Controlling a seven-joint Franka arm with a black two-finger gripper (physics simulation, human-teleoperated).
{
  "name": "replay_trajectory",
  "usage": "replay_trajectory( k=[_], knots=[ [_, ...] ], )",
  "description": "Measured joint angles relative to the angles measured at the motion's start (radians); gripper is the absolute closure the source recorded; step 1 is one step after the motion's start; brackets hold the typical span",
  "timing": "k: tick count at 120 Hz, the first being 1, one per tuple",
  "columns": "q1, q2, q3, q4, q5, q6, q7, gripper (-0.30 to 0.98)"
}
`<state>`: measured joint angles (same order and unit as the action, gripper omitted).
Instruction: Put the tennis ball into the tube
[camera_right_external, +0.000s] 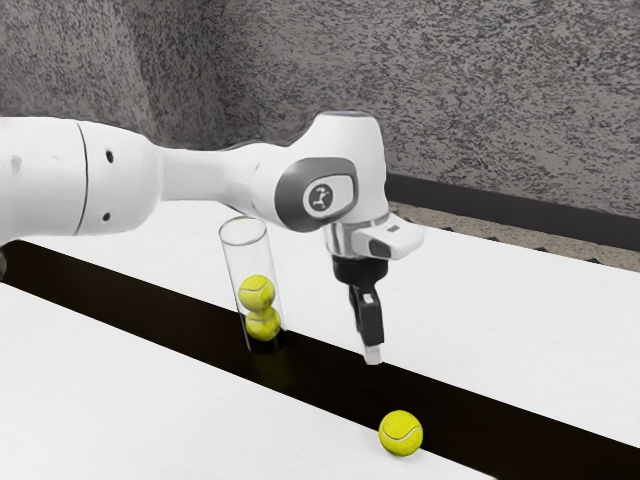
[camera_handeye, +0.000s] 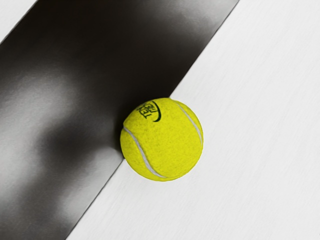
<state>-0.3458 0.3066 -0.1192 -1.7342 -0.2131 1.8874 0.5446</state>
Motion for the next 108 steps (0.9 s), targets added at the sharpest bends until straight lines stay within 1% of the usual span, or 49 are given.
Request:
replay_trajectory(
  k=[16,46,75,88,97,108],
  knots=[
    [0.004,0.067,-0.037,-0.024,-0.061,0.061,-0.016,0.00],
    [0.006,0.182,-0.051,-0.041,-0.123,0.140,-0.038,0.00],
    [0.005,0.260,-0.039,-0.033,-0.129,0.284,-0.052,0.00],
    [0.004,0.252,-0.040,-0.058,-0.134,0.311,-0.055,-0.11],
    [0.007,0.228,-0.039,-0.076,-0.135,0.318,-0.057,0.07],
    [0.009,0.219,-0.039,-0.081,-0.132,0.323,-0.060,0.21]
  ],
)
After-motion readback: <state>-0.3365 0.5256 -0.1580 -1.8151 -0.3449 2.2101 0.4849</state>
